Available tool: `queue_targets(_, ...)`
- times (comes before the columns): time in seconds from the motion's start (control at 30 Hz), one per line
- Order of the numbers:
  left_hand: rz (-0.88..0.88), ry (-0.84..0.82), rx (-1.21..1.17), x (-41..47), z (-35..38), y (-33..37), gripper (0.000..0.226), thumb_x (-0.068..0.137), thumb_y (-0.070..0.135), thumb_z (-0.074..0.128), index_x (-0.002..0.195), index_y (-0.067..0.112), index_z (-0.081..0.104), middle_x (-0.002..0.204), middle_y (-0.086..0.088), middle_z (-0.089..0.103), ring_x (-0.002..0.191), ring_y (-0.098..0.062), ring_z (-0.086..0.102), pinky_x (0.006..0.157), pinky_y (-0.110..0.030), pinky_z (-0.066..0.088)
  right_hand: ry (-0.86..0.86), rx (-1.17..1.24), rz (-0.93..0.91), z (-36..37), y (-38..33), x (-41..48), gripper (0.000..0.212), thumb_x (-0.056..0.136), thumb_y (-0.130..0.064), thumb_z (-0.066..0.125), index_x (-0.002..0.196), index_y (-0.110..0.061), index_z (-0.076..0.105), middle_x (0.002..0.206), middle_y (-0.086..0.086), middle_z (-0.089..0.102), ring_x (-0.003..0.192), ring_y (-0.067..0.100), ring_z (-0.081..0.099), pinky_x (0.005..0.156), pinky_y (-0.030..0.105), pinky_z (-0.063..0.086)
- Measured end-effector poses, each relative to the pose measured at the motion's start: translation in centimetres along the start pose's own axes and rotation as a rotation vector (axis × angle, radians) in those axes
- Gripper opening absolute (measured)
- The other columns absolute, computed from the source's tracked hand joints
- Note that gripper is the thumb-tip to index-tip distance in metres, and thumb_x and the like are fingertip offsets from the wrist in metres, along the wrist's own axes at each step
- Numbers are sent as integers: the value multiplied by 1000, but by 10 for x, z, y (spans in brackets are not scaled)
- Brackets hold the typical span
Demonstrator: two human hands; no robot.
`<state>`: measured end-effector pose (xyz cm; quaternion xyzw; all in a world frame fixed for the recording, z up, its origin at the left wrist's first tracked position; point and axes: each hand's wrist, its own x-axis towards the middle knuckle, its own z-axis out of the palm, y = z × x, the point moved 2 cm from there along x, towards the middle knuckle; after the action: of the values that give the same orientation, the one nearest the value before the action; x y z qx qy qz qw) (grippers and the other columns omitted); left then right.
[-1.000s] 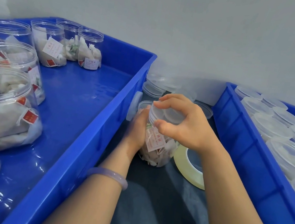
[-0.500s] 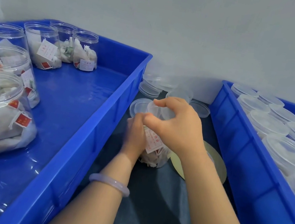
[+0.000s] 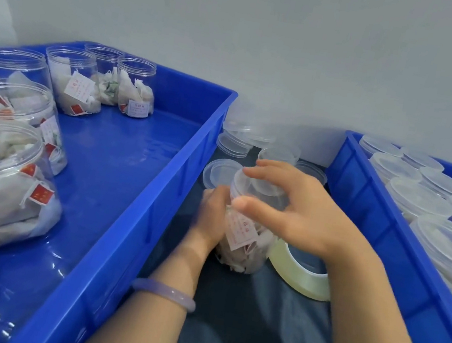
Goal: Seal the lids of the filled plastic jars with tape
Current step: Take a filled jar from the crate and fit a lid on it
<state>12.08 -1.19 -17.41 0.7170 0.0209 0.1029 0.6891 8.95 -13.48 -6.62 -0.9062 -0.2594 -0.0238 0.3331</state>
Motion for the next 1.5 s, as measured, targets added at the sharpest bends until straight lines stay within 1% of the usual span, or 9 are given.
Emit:
queue_targets(0.13, 129, -129, -429, -2, 3, 8, 54, 101, 42, 19, 88, 22, 68, 76, 14, 72, 76, 3, 68, 65, -14, 52, 164, -417, 45, 25, -16, 7, 66, 73, -72, 54, 129, -38, 50, 128, -14, 53, 121, 15, 43, 83, 29, 34)
queue_targets(0.3, 69, -170, -565, 0, 6, 10, 61, 89, 64, 27, 100, 26, 74, 108, -19, 69, 107, -33, 63, 94, -54, 48, 43, -222, -69, 14, -7, 8, 48, 78, -50, 66, 125, -45, 56, 127, -15, 52, 119, 9, 46, 95, 30, 39)
queue_targets(0.5, 87, -320, -616, -6, 5, 21, 76, 103, 40, 2, 94, 25, 76, 94, 3, 74, 95, -10, 68, 83, -28, 55, -12, 336, -192, -1, -2, 3, 41, 69, -22, 79, 106, -38, 68, 112, -18, 64, 114, 4, 56, 98, 27, 44)
queue_targets(0.63, 143, -159, -548, -8, 7, 23, 68, 106, 28, 10, 84, 29, 74, 83, 14, 74, 85, 1, 69, 67, -16, 54, 26, -56, -176, 4, -4, 3, 52, 64, -61, 71, 114, -51, 61, 122, -22, 55, 119, 4, 47, 101, 30, 41)
queue_targets(0.93, 64, -36, -528, -3, 9, 8, 60, 103, 40, 24, 72, 36, 75, 73, 5, 72, 77, -9, 70, 73, -30, 56, 115, -243, -88, 20, -8, -3, 48, 72, -58, 65, 119, -50, 59, 126, -19, 52, 114, 9, 45, 88, 30, 41)
queue_targets(1.17, 29, 36, -282, -12, 6, 4, 21, 103, 15, 37, 111, 19, 55, 93, 12, 59, 75, 14, 59, 60, -2, 44, 163, -488, 196, 35, -23, -3, 60, 84, -67, 44, 136, -35, 43, 135, 1, 42, 122, 31, 36, 84, 35, 33)
queue_targets(1.27, -36, -83, -506, -14, 7, 16, 47, 94, 38, 39, 116, 1, 57, 88, -11, 67, 84, -17, 66, 73, -27, 53, -161, -298, 216, -2, -15, -10, 74, 69, -58, 66, 137, -35, 44, 141, -7, 39, 132, 21, 34, 86, 28, 31)
queue_targets(1.37, -36, -46, -583, -14, 7, 22, 80, 78, 56, 36, 113, -13, 58, 106, -31, 62, 101, -40, 60, 90, -47, 49, 17, -194, 345, -7, -15, -15, 87, 47, -75, 69, 122, -33, 52, 122, -7, 47, 111, 13, 48, 81, 28, 40)
queue_targets(1.5, 12, 102, -336, -10, 7, 9, 45, 96, 47, 41, 97, 12, 69, 102, -13, 67, 106, -35, 62, 89, -30, 51, 155, -329, 238, 30, -22, -25, 93, 71, -77, 46, 134, -9, 34, 143, 13, 25, 141, 28, 11, 113, 34, 15)
